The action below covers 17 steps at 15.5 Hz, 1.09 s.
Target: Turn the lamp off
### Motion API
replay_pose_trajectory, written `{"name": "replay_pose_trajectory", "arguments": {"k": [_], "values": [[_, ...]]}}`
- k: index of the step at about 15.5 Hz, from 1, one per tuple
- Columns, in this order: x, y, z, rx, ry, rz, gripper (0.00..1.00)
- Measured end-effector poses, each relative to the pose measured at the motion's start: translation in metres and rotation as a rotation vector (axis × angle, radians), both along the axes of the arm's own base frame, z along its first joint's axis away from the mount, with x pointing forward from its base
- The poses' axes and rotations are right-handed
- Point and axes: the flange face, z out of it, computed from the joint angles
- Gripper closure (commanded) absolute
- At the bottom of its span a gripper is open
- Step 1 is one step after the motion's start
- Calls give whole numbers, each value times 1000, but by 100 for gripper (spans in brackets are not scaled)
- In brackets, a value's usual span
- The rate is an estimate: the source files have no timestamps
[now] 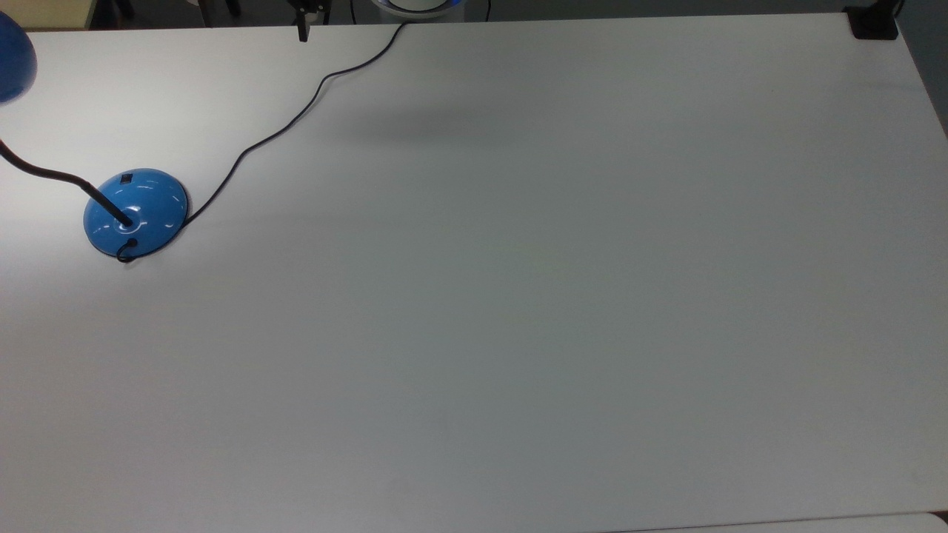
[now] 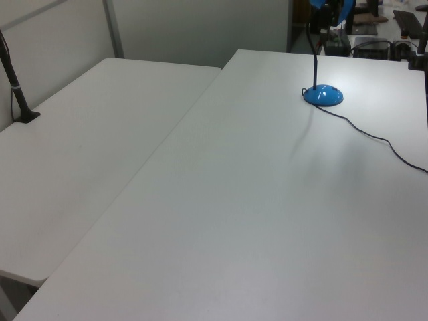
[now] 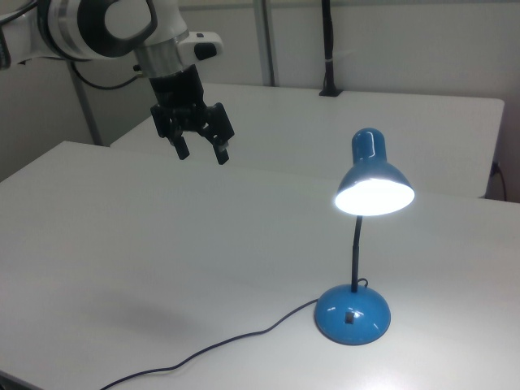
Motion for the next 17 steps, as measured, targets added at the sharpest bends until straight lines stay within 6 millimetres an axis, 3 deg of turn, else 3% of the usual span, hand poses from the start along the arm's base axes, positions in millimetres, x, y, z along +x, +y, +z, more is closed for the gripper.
{"name": "replay_pose_trajectory", "arguments": {"k": [13, 17], "values": [[-1, 1, -1, 1, 6, 1, 0], [-10, -9, -7, 4, 103, 191, 0]]}}
